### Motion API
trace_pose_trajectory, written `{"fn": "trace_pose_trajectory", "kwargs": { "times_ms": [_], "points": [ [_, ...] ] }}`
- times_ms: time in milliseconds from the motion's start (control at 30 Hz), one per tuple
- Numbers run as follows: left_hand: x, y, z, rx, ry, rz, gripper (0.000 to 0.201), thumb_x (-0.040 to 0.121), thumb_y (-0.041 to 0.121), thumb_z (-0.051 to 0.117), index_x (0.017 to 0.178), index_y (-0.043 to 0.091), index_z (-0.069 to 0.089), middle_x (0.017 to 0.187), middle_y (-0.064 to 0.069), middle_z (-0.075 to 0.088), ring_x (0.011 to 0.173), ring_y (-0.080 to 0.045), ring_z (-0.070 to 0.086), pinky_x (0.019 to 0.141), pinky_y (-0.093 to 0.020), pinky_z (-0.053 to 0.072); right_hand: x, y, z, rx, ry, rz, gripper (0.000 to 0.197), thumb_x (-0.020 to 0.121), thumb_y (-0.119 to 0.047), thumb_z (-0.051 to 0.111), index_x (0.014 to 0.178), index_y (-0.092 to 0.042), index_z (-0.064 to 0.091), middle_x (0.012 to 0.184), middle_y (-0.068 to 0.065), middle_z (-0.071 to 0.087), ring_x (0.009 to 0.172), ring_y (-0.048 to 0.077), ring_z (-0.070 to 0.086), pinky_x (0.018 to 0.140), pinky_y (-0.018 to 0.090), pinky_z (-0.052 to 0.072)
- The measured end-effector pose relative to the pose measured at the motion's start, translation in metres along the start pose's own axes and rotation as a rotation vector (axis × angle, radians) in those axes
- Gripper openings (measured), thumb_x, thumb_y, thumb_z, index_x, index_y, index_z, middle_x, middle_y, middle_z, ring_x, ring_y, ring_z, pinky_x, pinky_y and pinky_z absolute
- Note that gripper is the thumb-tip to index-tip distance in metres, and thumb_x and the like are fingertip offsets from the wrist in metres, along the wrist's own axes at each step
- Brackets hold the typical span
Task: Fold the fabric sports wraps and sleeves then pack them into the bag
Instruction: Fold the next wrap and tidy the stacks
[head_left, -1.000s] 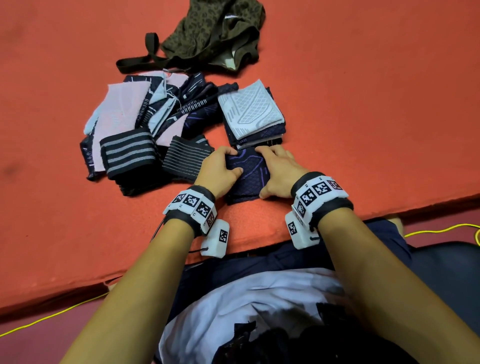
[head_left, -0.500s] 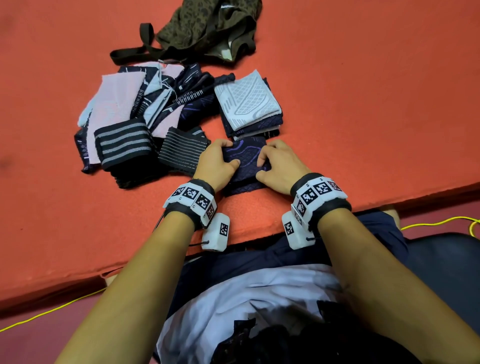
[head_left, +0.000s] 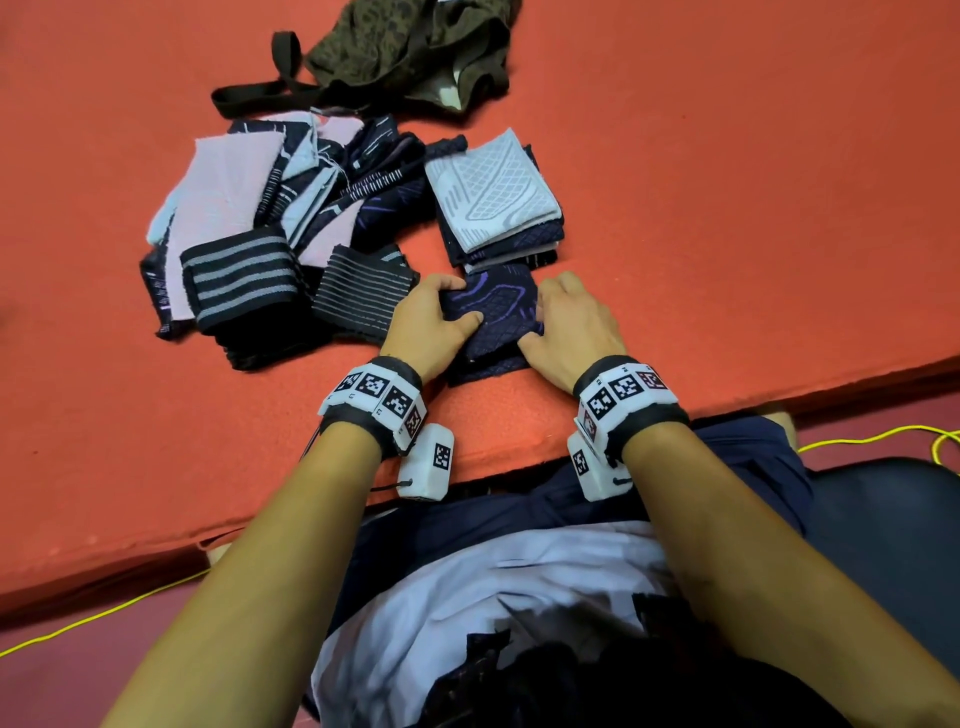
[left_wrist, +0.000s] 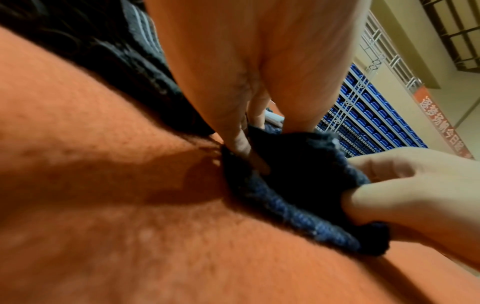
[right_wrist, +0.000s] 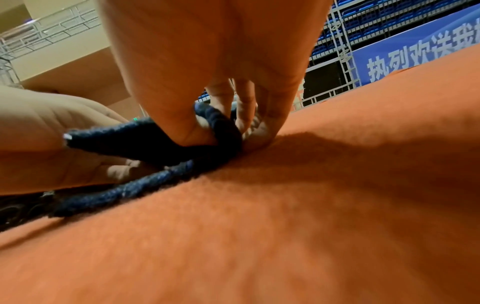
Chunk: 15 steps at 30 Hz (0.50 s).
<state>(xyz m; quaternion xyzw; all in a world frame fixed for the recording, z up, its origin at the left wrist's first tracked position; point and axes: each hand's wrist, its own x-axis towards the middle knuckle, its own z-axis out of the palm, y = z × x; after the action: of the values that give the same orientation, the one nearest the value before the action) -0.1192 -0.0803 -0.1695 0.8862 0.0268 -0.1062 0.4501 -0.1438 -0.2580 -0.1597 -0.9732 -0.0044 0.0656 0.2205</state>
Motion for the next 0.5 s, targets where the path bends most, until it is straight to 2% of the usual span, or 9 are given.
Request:
{"fn": "trace_pose_trajectory", "kwargs": {
  "times_ms": [100,167,233,267,333,400,433,500],
  "points": [
    [0.000,-0.001,0.000,0.091,0.025,0.041,0.044,0.085,0.018,0.074,0.125,0.014,0.057,0.123,-0.006,0.063,0.110,-0.021,0.061,0.103,-0.029,0.044,0.001,-0.001,-0.003,0.003,-0.066,0.001,0.027,0.078,-0.020,0.065,0.101,-0.013,0.053,0.111,0.008,0.048,0.096,0.031,0.054,0.079,0.039,0.047],
    [0.000,0.000,-0.001,0.162,0.025,0.083,0.048,0.085,0.016,0.073,0.130,0.012,0.055,0.130,-0.009,0.057,0.119,-0.021,0.055,0.102,-0.018,0.034,0.003,0.000,-0.005,0.091,-0.153,-0.014,0.033,0.073,-0.024,0.070,0.100,-0.021,0.050,0.111,0.002,0.044,0.099,0.026,0.052,0.081,0.036,0.046],
    [0.001,0.003,-0.003,0.234,0.016,0.116,0.054,0.084,0.016,0.074,0.133,0.012,0.053,0.132,-0.011,0.053,0.121,-0.022,0.051,0.099,-0.014,0.028,0.006,0.003,-0.008,0.242,-0.227,-0.012,0.042,0.071,-0.033,0.076,0.105,-0.028,0.051,0.113,-0.002,0.041,0.102,0.021,0.051,0.087,0.034,0.046],
    [0.001,0.003,-0.004,0.267,0.008,0.125,0.056,0.083,0.016,0.074,0.134,0.012,0.052,0.131,-0.012,0.051,0.120,-0.023,0.051,0.099,-0.014,0.028,0.008,0.003,-0.011,0.321,-0.245,-0.004,0.045,0.072,-0.038,0.078,0.108,-0.030,0.053,0.114,-0.002,0.041,0.102,0.017,0.051,0.089,0.032,0.045],
    [0.001,0.006,-0.004,0.321,0.006,0.140,0.059,0.081,0.019,0.077,0.135,0.012,0.054,0.128,-0.011,0.046,0.118,-0.024,0.051,0.104,-0.021,0.034,0.012,0.005,-0.013,0.420,-0.224,0.010,0.043,0.079,-0.044,0.077,0.114,-0.030,0.057,0.109,-0.005,0.043,0.090,0.006,0.049,0.082,0.023,0.040],
    [0.001,0.007,-0.004,0.339,0.007,0.137,0.060,0.080,0.021,0.079,0.134,0.011,0.055,0.129,-0.010,0.041,0.116,-0.024,0.051,0.107,-0.029,0.039,0.018,0.007,-0.012,0.376,-0.177,-0.004,0.034,0.087,-0.040,0.071,0.117,-0.029,0.059,0.104,-0.004,0.046,0.080,0.001,0.046,0.079,0.024,0.039],
    [0.002,0.008,-0.004,0.345,0.003,0.131,0.061,0.079,0.021,0.080,0.134,0.010,0.055,0.130,-0.009,0.040,0.116,-0.023,0.052,0.108,-0.031,0.040,0.020,0.006,-0.011,0.323,-0.177,-0.015,0.030,0.089,-0.036,0.069,0.117,-0.029,0.059,0.105,-0.001,0.050,0.081,0.005,0.049,0.082,0.027,0.041],
    [0.004,0.010,-0.005,0.357,-0.014,0.126,0.064,0.077,0.023,0.081,0.134,0.009,0.055,0.132,-0.008,0.039,0.116,-0.024,0.053,0.108,-0.033,0.041,0.023,0.003,-0.008,0.255,-0.196,-0.038,0.028,0.089,-0.028,0.067,0.115,-0.030,0.060,0.108,0.002,0.060,0.093,0.017,0.057,0.084,0.028,0.043]
  ]
}}
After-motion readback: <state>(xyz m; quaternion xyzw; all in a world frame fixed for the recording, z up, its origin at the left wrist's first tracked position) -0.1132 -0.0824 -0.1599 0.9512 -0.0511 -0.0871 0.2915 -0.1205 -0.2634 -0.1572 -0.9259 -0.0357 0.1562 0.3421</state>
